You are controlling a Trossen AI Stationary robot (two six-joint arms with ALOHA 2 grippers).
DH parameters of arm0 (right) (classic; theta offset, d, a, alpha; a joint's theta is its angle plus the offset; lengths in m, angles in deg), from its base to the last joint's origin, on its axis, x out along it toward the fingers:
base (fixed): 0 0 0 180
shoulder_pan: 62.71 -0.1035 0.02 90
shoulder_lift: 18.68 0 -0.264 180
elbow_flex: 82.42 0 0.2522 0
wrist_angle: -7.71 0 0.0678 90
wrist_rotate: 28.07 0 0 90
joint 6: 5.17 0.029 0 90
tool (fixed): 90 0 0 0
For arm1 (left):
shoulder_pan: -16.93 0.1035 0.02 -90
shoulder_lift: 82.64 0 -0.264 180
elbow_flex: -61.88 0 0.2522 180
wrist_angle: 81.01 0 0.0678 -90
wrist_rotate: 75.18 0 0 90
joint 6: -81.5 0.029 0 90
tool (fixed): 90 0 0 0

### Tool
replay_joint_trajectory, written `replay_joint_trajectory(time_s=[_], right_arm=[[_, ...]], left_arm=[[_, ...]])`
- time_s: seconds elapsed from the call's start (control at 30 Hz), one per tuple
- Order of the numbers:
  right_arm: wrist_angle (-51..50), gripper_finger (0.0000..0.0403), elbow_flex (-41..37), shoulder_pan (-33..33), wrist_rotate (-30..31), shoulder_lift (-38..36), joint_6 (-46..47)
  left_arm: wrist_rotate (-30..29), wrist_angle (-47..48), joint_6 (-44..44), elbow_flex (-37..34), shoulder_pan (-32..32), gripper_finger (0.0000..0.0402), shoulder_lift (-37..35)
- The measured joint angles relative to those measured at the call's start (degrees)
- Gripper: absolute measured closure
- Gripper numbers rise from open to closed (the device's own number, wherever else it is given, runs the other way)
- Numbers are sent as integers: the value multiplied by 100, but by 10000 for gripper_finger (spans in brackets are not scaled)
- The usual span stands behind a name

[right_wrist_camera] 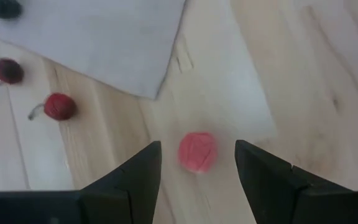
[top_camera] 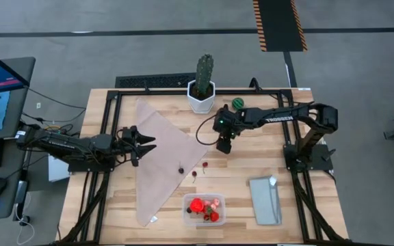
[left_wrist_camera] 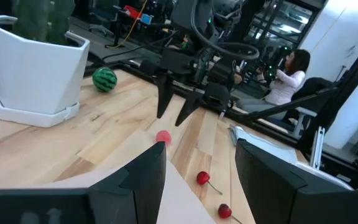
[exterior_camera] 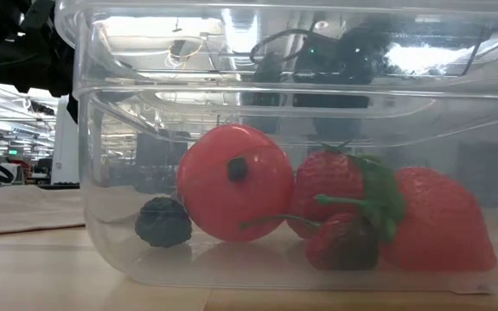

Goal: Pick and placing Produce into tupperware
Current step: Put the peach into the transparent bin

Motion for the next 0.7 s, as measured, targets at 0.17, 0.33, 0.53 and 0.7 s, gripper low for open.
replay_joint_trajectory(time_s=[0.17,0.33,0.53,0.7], right_arm=[[153,177,-253,125,1,0,62],[598,177,-425,134,-160,0,114],[579,177,-467,140,-217,287,157],[860,177,-430,67,-280,637,111]], left_arm=[[0,0,0,0,0,219,2],[0,2,16,-1,0,219,2],[-3,0,28,0,0,219,0],[-7,0,28,-1,-2,219,1]])
